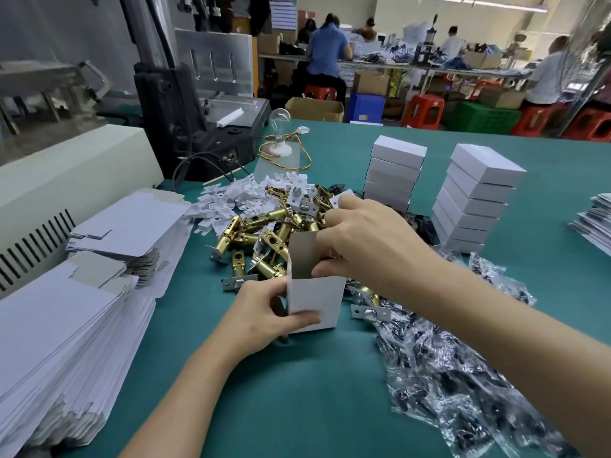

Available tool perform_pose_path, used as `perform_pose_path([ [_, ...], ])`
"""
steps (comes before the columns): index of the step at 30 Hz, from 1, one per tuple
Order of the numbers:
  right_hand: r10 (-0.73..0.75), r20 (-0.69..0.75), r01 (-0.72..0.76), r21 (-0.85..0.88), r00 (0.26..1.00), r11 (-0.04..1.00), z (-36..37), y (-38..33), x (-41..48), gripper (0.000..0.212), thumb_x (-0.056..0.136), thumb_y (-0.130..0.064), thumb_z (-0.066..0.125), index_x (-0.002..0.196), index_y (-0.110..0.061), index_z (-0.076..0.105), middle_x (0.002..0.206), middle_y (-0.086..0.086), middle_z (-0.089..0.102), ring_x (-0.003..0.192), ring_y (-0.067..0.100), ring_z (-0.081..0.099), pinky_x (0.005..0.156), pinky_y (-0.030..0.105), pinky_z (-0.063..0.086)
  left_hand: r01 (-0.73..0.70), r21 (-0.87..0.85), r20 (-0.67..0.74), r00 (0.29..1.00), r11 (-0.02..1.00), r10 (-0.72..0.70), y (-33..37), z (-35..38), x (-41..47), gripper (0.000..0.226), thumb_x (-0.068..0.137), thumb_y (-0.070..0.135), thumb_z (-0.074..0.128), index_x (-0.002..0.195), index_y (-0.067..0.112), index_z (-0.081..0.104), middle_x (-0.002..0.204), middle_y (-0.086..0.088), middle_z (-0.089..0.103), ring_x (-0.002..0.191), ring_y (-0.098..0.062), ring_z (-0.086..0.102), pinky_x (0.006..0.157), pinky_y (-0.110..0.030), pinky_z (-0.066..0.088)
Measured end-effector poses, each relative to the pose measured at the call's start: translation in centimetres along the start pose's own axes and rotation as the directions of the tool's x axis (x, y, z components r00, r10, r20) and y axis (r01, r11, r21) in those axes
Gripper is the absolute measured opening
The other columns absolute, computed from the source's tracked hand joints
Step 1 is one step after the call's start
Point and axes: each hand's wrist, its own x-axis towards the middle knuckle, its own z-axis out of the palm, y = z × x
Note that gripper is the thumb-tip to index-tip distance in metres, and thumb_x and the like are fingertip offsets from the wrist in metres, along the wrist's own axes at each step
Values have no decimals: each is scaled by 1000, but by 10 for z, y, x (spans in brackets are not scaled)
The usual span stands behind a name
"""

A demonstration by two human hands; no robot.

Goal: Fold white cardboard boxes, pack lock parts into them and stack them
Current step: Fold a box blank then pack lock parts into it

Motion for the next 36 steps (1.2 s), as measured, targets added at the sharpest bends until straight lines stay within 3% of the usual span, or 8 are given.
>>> perform_pose_path([
  [4, -9, 46, 12, -65, 999, 998, 1, -2, 1, 44, 94, -67, 52, 108, -29, 71, 92, -8, 39, 99, 16, 31, 74, 29, 15, -8, 1, 8, 1000, 1000, 8, -1, 0, 0, 39, 72, 57, 88, 107, 49, 75, 92, 15, 78, 52, -14, 67, 49, -27, 56],
  [7, -20, 21, 21, -44, 1000, 999, 0, 1, 1, 41, 95, -66, 51, 103, -30, 70, 90, -10, 42, 105, 16, 41, 75, 30, 21, 3, -11, 10, 1000, 1000, -3, -3, 0, 1, 40, 72, 56, 89, 108, 51, 74, 94, 15, 77, 53, -13, 66, 50, -29, 57],
  [15, 245, -195, -96, 564, 950, 820, 2, 36, 28, 15, 93, -33, 75, 89, -18, 76, 76, -7, 69, 74, 13, 62, 75, 40, 52, -7, 1, 17, 1000, 1000, 7, -3, -1, 1, 44, 72, 60, 87, 113, 51, 74, 97, 20, 77, 65, -4, 65, 57, -21, 54],
  [22, 218, 63, -224, 434, 974, 873, 24, 40, 132, 50, 110, -40, 41, 94, -11, 78, 86, 6, 70, 83, 24, 64, 77, 38, 53, -5, 9, 26, 1000, 1000, 4, -2, -1, 1, 44, 75, 55, 87, 115, 39, 76, 98, 22, 76, 69, 6, 61, 64, -9, 44],
  [25, 138, 204, -196, 296, 969, 935, 45, 35, 176, 41, 110, -25, 39, 105, 4, 67, 99, 18, 69, 96, 37, 62, 79, 42, 50, -23, 22, 29, 999, 1000, 22, -3, -1, 1, 43, 76, 56, 86, 115, 40, 75, 100, 23, 76, 69, 7, 60, 65, -9, 43],
  [29, 5, 303, -40, 109, 953, 993, 69, 28, 215, 35, 109, -20, 42, 134, -11, 65, 132, 11, 66, 118, 35, 60, 90, 41, 51, -41, 21, 39, 998, 999, 40, -5, -1, 0, 41, 79, 55, 86, 115, 39, 75, 104, 20, 76, 73, 6, 62, 67, -14, 46],
  [33, -33, 394, 33, 5, 918, 999, 87, 28, 246, 41, 109, -16, 38, 144, -22, 60, 140, 4, 61, 121, 31, 56, 83, 37, 43, -8, -2, 32, 999, 1000, 8, -9, -2, 1, 43, 79, 55, 85, 118, 40, 73, 106, 17, 76, 90, -3, 70, 75, -31, 58],
  [36, -29, 451, 19, 26, 892, 999, 97, 32, 256, 40, 110, -17, 37, 143, -13, 59, 131, 9, 64, 103, 29, 55, 77, 34, 37, -13, 22, 24, 1000, 1000, 13, -10, -1, 2, 38, 80, 55, 83, 112, 37, 74, 98, 16, 75, 71, 3, 62, 64, -18, 47],
])
